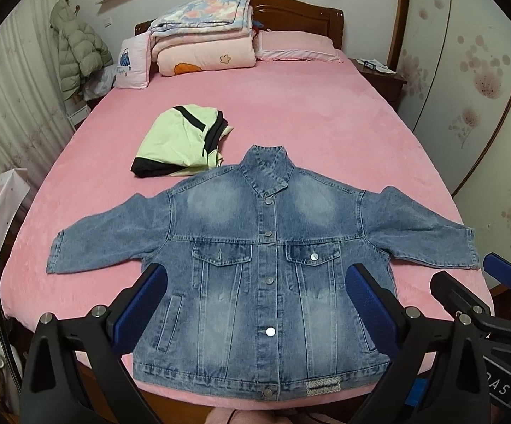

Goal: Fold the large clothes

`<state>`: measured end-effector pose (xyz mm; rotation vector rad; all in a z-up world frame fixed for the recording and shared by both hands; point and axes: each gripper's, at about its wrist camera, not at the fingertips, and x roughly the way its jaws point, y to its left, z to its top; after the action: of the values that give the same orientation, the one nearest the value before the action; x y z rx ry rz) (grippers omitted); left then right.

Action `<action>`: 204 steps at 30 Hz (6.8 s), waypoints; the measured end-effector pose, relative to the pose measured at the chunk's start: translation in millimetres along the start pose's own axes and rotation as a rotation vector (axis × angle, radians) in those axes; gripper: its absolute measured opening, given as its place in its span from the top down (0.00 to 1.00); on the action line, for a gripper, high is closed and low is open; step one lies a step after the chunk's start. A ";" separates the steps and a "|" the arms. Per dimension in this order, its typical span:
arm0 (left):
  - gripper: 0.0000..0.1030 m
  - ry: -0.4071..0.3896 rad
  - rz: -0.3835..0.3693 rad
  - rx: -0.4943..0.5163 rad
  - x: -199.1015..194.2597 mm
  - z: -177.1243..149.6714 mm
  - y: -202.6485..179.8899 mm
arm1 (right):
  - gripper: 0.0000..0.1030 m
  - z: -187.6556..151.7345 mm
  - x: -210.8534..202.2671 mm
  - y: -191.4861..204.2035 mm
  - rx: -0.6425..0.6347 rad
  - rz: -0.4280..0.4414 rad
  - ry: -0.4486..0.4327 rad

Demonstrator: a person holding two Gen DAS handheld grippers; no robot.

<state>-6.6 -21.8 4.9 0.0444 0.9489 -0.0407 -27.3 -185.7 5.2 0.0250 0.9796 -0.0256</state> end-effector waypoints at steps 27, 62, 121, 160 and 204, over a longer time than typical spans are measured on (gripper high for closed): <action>0.21 0.059 -0.170 0.075 30.1 31.6 46.4 | 0.20 22.9 9.4 55.4 0.022 -0.152 0.029; 0.18 0.031 -0.182 0.149 12.8 28.5 69.0 | 0.20 4.2 -9.3 91.2 0.042 -0.235 0.019; 0.07 0.270 -0.145 0.346 266.5 42.1 -377.5 | 0.43 -124.5 258.5 -500.4 0.947 0.038 0.230; 0.07 0.129 0.035 -0.170 183.9 85.8 103.3 | 0.48 102.3 171.9 26.8 -0.116 0.186 -0.150; 0.57 0.476 -0.544 -0.719 402.5 -34.7 125.0 | 0.48 -39.9 266.6 -32.7 0.165 0.008 0.311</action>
<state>206.3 98.8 -340.0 -0.9042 1.3810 -0.1943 87.0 -219.8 -238.7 0.1890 1.2866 -0.0973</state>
